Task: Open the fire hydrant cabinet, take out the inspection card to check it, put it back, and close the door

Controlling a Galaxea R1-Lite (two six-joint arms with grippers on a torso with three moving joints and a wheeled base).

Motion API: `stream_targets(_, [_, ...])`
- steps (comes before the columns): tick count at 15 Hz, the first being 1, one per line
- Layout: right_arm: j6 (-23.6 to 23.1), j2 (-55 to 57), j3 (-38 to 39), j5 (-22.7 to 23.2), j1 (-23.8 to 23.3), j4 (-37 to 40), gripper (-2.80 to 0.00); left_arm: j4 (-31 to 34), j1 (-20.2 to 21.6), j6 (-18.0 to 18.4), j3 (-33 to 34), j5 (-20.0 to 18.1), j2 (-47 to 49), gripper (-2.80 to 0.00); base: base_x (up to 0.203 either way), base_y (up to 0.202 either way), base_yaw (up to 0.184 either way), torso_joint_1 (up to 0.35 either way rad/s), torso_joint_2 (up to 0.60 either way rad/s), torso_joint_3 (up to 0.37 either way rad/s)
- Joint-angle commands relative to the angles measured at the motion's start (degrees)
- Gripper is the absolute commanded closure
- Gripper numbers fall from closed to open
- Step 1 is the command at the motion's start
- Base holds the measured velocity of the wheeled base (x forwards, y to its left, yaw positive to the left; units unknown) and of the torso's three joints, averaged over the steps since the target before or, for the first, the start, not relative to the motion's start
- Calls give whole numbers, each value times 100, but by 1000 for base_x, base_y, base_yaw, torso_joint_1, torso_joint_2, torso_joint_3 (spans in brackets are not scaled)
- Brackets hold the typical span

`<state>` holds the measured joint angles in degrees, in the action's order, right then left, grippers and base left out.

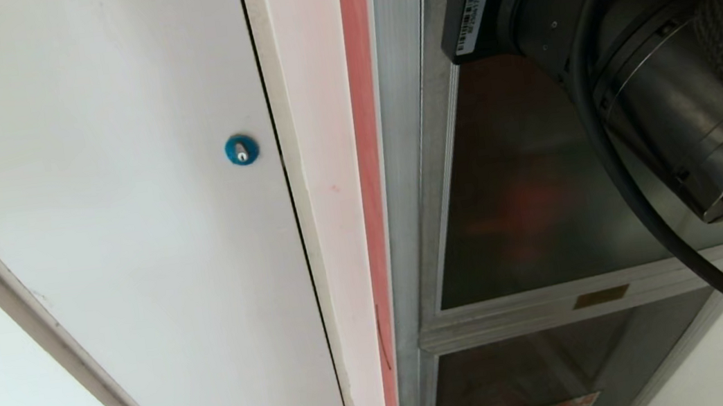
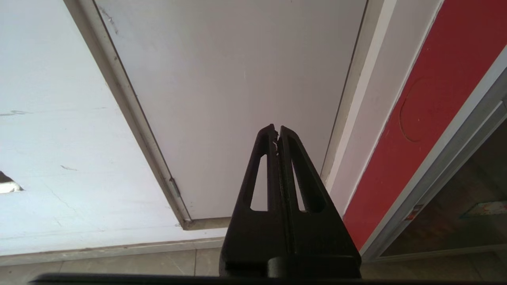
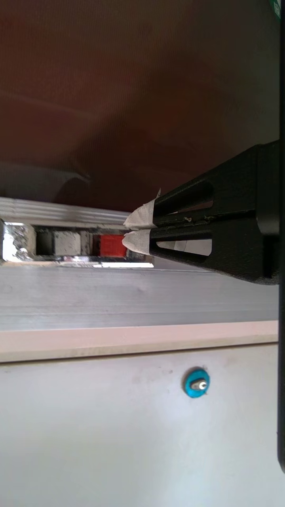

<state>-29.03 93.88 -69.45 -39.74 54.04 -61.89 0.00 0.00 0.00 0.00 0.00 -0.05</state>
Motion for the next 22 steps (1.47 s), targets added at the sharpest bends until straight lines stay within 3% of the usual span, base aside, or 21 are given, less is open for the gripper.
stream_targets(1, [-78,34,96,-16,1,-198,0,0,0,0,0,0,1,0,0,0,0,0,0,0])
stream_targets(6, [-559,-19,633,-16,36,-1317,0,0,-8,0,0,0,5,0,0,0,0,0,0,0])
stream_targets(12, [-578,-134,845,225,108,-1502,0,0,0,0,0,0,-4,0,0,0,0,0,0,0])
stream_targets(17, [-526,-141,717,362,350,-1299,0,0,0,0,0,0,5,0,0,0,0,0,0,0])
stream_targets(22, [135,-353,471,362,335,-497,0,0,0,0,0,0,5,0,0,0,0,0,0,0])
